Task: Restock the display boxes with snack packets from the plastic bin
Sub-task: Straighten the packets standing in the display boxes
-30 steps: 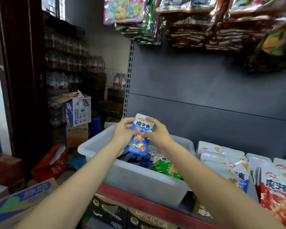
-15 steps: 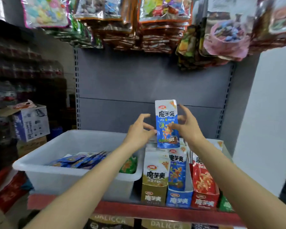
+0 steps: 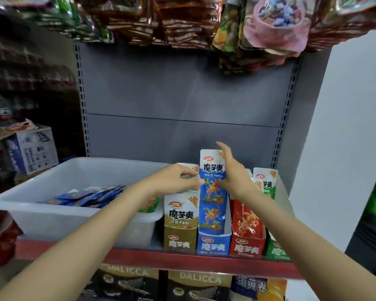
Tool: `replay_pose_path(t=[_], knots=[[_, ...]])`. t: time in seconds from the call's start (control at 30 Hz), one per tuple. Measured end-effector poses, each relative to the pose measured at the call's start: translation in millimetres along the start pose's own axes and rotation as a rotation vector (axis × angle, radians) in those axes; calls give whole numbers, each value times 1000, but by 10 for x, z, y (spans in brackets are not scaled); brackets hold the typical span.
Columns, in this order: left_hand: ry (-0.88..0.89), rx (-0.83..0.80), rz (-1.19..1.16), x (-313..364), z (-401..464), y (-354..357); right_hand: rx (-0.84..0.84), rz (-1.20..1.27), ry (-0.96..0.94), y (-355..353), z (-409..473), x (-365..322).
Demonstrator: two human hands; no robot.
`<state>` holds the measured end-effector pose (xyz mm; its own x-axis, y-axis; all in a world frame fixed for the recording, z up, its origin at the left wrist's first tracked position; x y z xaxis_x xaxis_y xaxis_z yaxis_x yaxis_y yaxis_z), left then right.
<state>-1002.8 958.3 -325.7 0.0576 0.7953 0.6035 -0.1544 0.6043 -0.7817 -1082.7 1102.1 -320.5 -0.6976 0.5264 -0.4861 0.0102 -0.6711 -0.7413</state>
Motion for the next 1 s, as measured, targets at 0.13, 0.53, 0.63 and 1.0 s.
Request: replay_pose_path(t=[0.13,0.53,0.63,1.0], knots=[[5,7,125,26,-41,20,-43,-234,-12,76,18,20],[17,86,-142,-47,-130,-15,-78,-488,-94,113,-21,-120],[37,223,-162,-163,-210,-198,53,-180,-165,64,27,-525],[-341,409,57,-1615,-629,-1141,-341,-182,-265,1382,519,-1880]])
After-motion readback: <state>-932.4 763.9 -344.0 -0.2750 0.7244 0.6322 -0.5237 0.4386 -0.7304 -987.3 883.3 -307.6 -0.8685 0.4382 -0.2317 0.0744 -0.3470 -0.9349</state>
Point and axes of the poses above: each hand's wrist, its own z-axis towards the middle knuckle, its own y-axis out of the palm, x = y × z, the point moved 5 cm from there along z, towards the middle knuckle
